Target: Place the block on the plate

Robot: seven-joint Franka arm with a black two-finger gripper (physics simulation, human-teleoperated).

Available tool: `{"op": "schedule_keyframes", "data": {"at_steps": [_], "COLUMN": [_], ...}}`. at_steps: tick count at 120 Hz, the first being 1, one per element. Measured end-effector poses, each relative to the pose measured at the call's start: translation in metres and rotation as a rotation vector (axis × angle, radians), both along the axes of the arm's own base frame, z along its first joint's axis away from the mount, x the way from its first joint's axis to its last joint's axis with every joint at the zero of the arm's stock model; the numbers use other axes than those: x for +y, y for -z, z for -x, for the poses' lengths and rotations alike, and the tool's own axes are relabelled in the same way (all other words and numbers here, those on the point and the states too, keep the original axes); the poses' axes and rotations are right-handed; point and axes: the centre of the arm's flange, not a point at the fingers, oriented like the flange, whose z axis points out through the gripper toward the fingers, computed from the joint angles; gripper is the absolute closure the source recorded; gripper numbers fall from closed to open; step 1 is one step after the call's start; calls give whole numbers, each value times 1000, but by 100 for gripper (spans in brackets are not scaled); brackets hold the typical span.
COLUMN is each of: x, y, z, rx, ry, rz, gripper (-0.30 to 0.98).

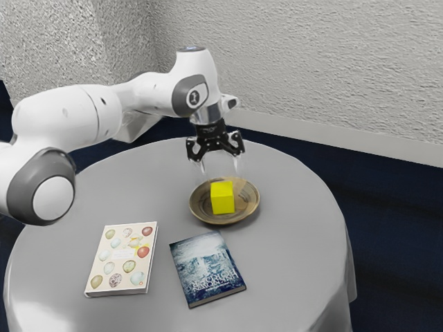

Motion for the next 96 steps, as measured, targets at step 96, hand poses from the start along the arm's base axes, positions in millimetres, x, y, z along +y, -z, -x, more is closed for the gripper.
{"op": "schedule_keyframes", "data": {"at_steps": [96], "x": [87], "y": [-192], "z": [183], "rx": [85], "ry": [192], "rz": [-53], "gripper": [0]}}
